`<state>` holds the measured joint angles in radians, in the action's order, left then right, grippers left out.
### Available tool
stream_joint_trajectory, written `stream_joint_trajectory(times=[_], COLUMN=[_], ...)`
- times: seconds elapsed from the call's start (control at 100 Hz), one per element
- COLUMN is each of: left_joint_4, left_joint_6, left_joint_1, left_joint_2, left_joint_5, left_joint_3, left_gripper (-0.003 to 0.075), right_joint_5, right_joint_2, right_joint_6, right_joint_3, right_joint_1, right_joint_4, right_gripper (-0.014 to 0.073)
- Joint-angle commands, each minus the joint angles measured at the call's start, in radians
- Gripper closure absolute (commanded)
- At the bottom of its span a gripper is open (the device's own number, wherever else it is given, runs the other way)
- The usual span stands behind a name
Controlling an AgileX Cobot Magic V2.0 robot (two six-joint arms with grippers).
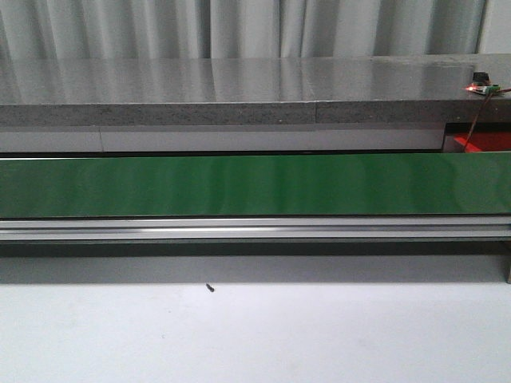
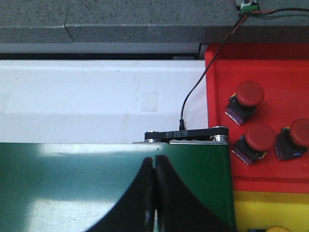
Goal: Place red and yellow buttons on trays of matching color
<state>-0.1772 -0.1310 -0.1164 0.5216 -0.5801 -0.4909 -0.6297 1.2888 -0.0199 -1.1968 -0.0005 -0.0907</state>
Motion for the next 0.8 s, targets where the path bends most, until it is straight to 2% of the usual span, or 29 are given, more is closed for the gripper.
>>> stream_joint_trajectory(times=[0.0, 0.24, 0.54, 0.79], left_joint_4=[-0.016, -0.016, -0.016, -0.016], left_joint_6=[0.000, 0.000, 0.000, 0.000], left_joint_1=[0.000, 0.000, 0.000, 0.000], left_joint_2=[0.003, 0.003, 0.003, 0.003], left_joint_5=[0.076, 0.076, 0.076, 0.076], left_joint_3=[-0.029, -0.029, -0.029, -0.029], left_gripper=[0.0740, 0.0740, 0.0740, 0.0740], right_joint_5=[0.110, 0.197, 0.137, 0.160], right_joint_2=[-0.083, -0.246, -0.455, -0.619], right_joint_6=[0.013, 0.013, 0.013, 0.027], right_joint_3=[0.024, 0.176, 0.343, 0.483], right_joint_1=[0.001, 0.001, 0.000, 0.000], right_joint_4=[0.020, 0.042, 0.051, 0.046], right_gripper=[0.0716, 0.0716, 0.0716, 0.0716])
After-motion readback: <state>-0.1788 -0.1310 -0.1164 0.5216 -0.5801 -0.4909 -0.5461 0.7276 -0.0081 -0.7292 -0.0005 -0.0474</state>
